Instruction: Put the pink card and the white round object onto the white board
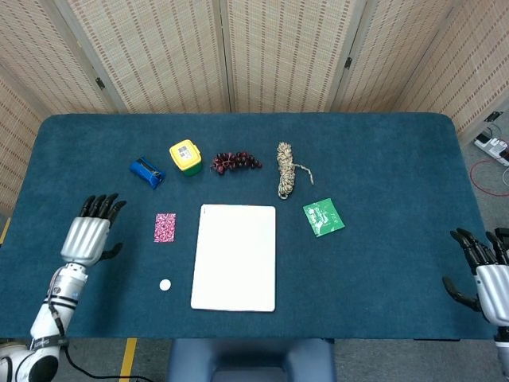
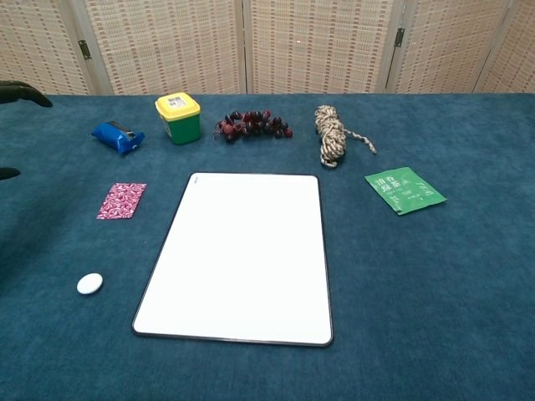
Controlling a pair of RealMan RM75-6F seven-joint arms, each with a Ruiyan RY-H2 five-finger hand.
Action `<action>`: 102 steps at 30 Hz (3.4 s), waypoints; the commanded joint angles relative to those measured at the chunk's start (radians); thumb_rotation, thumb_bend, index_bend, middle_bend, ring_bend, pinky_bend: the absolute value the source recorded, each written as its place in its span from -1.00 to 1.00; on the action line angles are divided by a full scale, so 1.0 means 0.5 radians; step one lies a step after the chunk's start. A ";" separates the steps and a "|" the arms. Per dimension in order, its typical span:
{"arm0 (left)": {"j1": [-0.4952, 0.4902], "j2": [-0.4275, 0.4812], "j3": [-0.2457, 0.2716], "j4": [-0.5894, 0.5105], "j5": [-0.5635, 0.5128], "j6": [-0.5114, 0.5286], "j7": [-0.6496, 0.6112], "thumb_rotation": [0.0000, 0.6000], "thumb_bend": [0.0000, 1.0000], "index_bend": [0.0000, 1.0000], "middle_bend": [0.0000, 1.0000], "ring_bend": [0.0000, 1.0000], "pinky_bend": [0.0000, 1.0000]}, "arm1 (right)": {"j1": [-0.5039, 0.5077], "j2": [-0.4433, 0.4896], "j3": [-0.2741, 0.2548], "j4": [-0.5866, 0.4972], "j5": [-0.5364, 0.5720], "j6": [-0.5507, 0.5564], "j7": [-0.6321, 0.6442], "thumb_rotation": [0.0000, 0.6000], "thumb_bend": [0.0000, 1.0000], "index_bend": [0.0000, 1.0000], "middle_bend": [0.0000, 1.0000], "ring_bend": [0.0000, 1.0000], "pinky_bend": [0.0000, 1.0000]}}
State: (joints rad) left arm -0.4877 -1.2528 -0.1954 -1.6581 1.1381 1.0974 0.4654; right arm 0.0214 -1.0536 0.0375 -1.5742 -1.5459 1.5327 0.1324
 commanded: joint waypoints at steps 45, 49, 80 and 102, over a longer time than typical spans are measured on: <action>-0.882 -0.453 0.222 0.507 -1.357 -0.565 0.473 1.00 -0.37 -0.70 -1.00 -1.00 -1.00 | 0.004 -0.015 0.026 0.078 0.066 -0.046 0.058 1.00 -0.30 -0.78 -0.72 -0.57 -0.96; -0.890 -0.455 0.236 0.521 -1.373 -0.572 0.455 1.00 -0.37 -0.69 -1.00 -1.00 -1.00 | 0.001 -0.016 0.026 0.083 0.065 -0.040 0.066 1.00 -0.30 -0.77 -0.72 -0.57 -0.96; -0.897 -0.482 0.270 0.557 -1.286 -0.502 0.348 1.00 -0.35 -0.49 -1.00 -1.00 -1.00 | 0.006 -0.018 0.024 0.073 0.053 -0.046 0.050 1.00 -0.30 -0.74 -0.72 -0.57 -0.96; -1.095 -0.557 0.178 0.228 -0.967 -0.458 0.428 1.00 -0.35 -0.49 -0.99 -1.00 -1.00 | -0.019 -0.004 0.020 0.049 0.082 -0.033 0.023 1.00 -0.30 -0.74 -0.72 -0.57 -0.96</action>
State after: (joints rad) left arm -1.0245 -1.5183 -0.1042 -1.5475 0.6508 0.8721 0.6721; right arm 0.0122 -1.0556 0.0473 -1.5496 -1.5053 1.5156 0.1435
